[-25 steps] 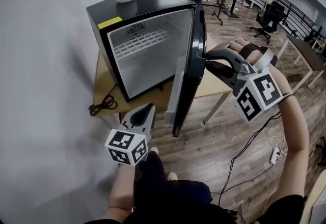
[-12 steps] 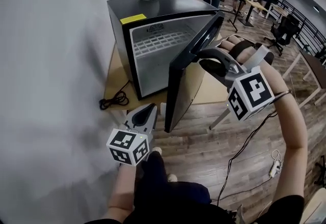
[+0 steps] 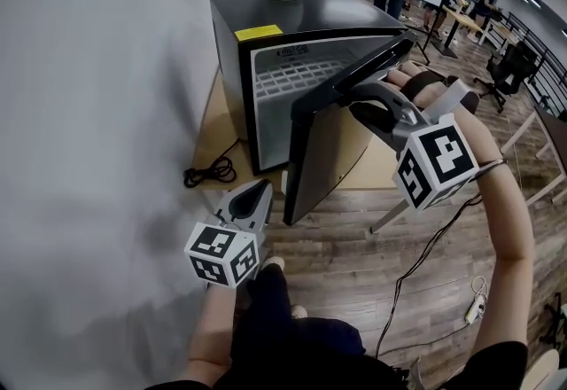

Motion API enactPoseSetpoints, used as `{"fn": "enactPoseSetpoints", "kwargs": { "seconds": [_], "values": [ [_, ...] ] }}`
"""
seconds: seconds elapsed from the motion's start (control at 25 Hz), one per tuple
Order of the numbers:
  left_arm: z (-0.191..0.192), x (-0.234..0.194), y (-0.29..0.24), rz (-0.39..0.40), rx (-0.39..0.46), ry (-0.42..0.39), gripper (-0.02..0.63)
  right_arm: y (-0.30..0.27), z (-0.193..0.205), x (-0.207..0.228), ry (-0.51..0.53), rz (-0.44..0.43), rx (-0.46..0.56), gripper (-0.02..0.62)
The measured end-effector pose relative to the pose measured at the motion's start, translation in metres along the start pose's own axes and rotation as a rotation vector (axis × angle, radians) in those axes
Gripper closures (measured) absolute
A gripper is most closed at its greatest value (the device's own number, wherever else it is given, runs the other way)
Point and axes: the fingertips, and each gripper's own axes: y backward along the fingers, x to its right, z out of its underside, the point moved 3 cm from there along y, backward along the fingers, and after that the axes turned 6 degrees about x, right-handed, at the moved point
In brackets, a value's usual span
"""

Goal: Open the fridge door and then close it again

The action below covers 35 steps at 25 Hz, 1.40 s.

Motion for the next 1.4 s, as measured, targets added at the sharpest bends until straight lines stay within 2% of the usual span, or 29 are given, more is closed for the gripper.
{"fn": "enactPoseSetpoints", "kwargs": {
  "seconds": [0.68, 1.12, 1.4],
  "values": [
    [-0.001, -0.050, -0.005, -0.076, 0.012, 0.037, 0.600, -0.054, -0.002, 0.033, 0.011, -0.035, 0.041, 0.537],
    [-0.006, -0.082, -0.015, -0.111, 0.024, 0.056, 0.600, -0.092, 0.002, 0.054, 0.036, -0.063, 0.032, 0.532],
    [-0.007, -0.092, -0.015, -0.127, 0.025, 0.064, 0.600, -0.106, 0.003, 0.062, 0.083, -0.087, -0.019, 0.528]
  ]
}}
